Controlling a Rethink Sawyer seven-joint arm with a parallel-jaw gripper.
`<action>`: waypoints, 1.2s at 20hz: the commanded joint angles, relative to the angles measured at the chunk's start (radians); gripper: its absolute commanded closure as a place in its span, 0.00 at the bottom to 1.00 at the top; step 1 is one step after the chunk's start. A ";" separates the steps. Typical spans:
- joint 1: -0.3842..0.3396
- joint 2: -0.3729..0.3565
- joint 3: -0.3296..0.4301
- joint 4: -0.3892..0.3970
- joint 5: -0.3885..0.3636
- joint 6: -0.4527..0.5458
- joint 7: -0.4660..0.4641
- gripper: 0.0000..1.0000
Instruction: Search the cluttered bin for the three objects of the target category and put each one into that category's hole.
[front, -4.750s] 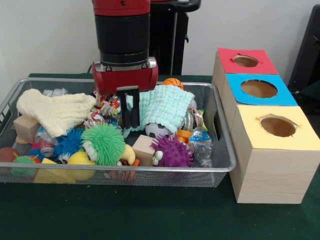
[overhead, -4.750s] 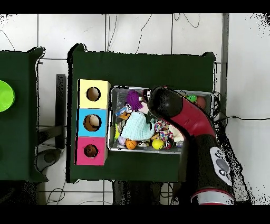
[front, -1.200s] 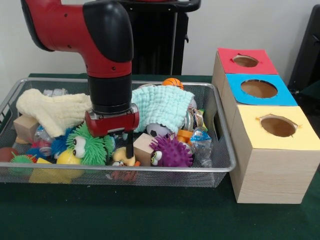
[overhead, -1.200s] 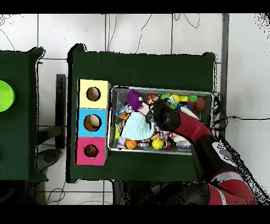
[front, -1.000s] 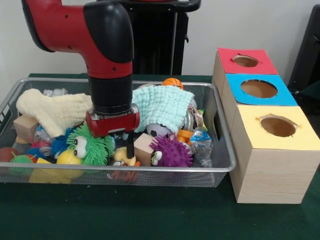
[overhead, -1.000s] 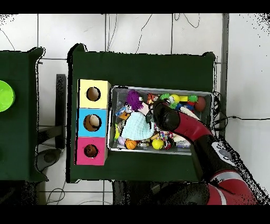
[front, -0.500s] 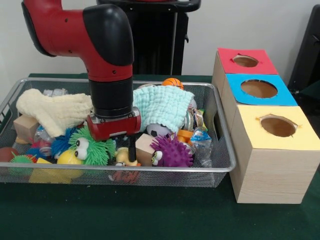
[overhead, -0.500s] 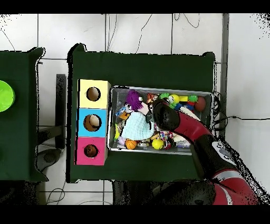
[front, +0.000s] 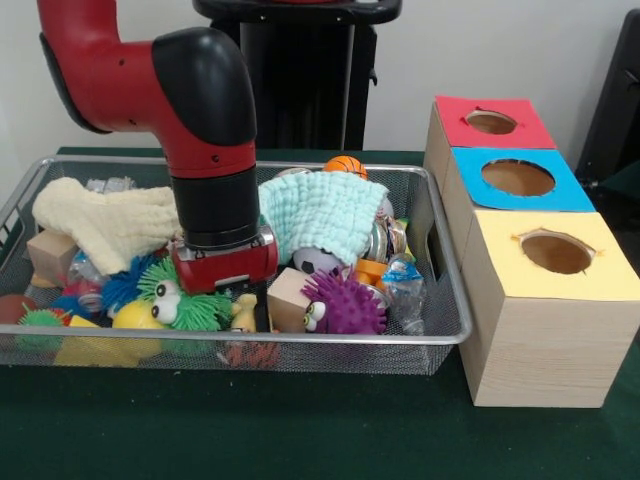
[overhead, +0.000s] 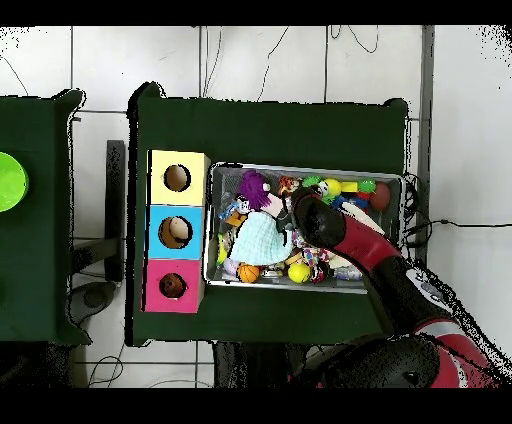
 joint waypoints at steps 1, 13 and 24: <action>-0.024 0.171 0.041 0.021 -0.008 -0.114 0.256 1.00; 0.035 0.135 -0.018 0.025 0.074 0.011 0.296 1.00; 0.293 -0.136 -0.254 0.004 0.219 0.384 0.352 1.00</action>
